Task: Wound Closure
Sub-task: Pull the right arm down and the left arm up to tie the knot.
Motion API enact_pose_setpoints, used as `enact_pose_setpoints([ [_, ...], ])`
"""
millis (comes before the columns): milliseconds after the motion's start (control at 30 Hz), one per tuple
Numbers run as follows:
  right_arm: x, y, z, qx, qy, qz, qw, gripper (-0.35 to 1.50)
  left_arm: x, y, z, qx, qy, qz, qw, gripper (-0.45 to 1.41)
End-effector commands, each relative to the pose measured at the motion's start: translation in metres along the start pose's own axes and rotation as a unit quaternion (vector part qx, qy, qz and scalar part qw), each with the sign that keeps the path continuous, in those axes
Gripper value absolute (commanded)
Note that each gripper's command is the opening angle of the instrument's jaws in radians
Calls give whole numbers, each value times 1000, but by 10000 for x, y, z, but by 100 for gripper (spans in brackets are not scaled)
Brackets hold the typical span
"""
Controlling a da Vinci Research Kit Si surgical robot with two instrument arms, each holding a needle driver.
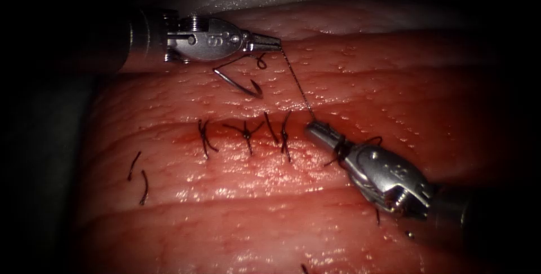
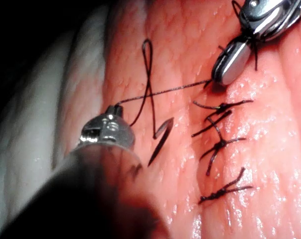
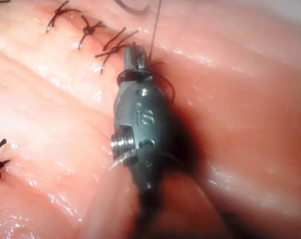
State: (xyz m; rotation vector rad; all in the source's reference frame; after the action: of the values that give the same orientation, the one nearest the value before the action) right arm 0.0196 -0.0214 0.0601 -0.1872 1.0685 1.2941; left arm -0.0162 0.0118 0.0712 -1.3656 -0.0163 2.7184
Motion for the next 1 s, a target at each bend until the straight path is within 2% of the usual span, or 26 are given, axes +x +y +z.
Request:
enact_pose_setpoints([
  [33, -21, -9, -3, -1, -8, -5, 1000, -35, 2, -14, 11, 1, 0, -5, 1000, -45],
  [133, -28, -15, -11, -1, -21, -10, 1000, -35, 7, -34, 16, 5, 1, -20, 1000, -45],
  [333, -22, -25, -24, -2, -24, -11, 1000, -35, 13, -78, 23, 28, 16, -13, 999, -45],
  [367, -17, -30, -31, -3, -27, -10, 1000, -35, 12, -102, 27, 41, 19, -11, 999, -45],
  [533, -10, -37, -41, -5, -28, -9, 1000, -35, -3, -143, 33, 68, 29, -20, 997, -45],
  [867, 0, -43, -46, -10, -32, -10, 999, -35, -35, -180, 44, 90, 37, -27, 995, -45],
  [1000, 7, -49, -54, -13, -35, -10, 999, -35, -53, -196, 58, 100, 40, -25, 994, -45],
])
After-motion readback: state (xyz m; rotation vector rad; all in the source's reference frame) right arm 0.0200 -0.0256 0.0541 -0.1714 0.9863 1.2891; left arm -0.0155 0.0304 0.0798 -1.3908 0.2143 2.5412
